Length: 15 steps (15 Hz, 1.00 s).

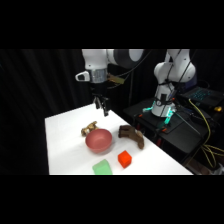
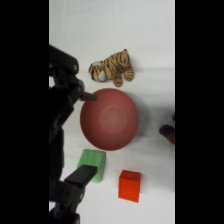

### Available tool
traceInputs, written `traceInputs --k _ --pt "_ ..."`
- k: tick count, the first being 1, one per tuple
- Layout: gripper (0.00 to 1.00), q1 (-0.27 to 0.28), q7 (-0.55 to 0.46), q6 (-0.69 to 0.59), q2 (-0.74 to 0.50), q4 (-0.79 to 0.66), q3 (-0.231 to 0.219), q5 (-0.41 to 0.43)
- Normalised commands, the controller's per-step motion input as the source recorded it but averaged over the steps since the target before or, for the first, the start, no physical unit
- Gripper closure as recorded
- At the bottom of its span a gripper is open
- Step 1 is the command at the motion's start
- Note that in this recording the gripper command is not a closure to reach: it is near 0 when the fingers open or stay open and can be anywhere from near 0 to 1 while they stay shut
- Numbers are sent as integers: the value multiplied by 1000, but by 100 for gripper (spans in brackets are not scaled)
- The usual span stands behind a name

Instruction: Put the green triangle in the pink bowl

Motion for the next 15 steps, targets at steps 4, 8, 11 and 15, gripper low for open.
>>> traceInputs --k 4,8,11,15 --pt "0 -11 29 -4 2 -4 25 -24" --pt "0 63 87 -14 70 54 77 -95" --pt "0 142 139 -46 136 115 122 -135" --pt "0 162 118 -62 250 216 118 -137"
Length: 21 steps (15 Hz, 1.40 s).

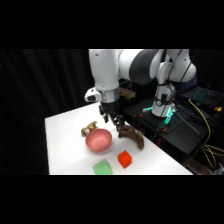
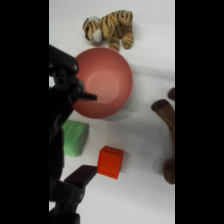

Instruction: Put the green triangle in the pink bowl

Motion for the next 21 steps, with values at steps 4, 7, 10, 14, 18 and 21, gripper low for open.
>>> traceInputs --k 4,7,10,14,18,21 --pt "0 119 22 -96 416 419 68 -115" --pt "0 100 -3 -92 476 554 21 -143" --pt "0 72 -58 -118 484 632 -6 -130" --pt "0 43 -127 -109 380 522 -16 -88" --pt "0 -6 -201 -79 287 383 -17 -55" --pt "0 -15 -257 -54 328 424 -15 -89"
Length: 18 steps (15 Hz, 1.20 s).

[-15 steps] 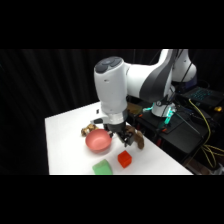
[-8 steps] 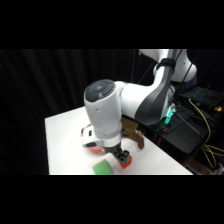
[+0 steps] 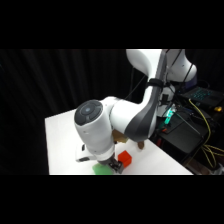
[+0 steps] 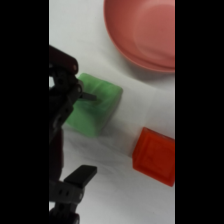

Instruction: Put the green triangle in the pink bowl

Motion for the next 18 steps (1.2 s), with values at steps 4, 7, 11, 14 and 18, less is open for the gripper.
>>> traceInputs --k 4,7,11,14,18 --pt "0 -32 -275 -74 322 454 -10 -104" --pt "0 -82 -334 -123 319 483 5 -98" --pt "0 -88 -302 -92 231 338 25 -79" --pt "100 -70 -251 -60 166 250 26 -72" --pt "100 -48 -217 -27 120 202 14 -90"
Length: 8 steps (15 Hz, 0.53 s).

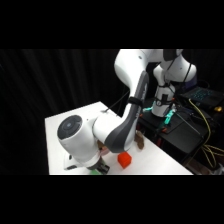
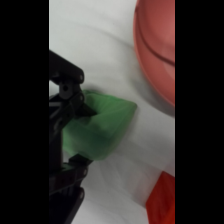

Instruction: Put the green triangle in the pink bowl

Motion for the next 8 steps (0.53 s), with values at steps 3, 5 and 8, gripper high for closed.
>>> traceInputs --k 3,5,8 --pt "100 2 -114 -12 26 121 -25 -126" --pt "100 6 -63 -41 -134 -7 -21 -110" --pt "100 -6 -26 -54 -395 -234 1 -80"
